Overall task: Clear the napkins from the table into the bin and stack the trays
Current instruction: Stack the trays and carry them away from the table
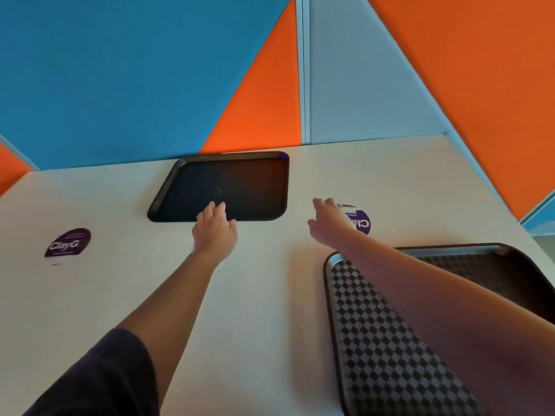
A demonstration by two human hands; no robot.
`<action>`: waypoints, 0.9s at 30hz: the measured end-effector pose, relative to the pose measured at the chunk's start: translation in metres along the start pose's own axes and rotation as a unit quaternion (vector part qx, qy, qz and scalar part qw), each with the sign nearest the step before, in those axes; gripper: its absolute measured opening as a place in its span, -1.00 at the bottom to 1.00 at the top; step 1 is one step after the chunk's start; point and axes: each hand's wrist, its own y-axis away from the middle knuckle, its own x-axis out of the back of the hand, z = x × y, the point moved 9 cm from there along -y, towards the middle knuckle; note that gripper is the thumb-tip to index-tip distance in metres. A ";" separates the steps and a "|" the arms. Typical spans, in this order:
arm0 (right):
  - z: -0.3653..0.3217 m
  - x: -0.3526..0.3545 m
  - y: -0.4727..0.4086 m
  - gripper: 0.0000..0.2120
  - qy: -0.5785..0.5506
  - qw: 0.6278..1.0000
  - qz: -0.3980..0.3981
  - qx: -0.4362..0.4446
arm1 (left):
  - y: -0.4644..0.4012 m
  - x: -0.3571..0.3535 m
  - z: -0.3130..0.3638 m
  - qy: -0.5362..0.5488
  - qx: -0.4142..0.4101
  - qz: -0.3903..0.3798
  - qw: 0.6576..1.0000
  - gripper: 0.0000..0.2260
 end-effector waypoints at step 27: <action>-0.040 -0.085 -0.205 -0.61 0.003 0.980 0.025 -0.198 | -0.232 -0.055 -0.212 -0.017 0.174 -0.038 0.984 -0.52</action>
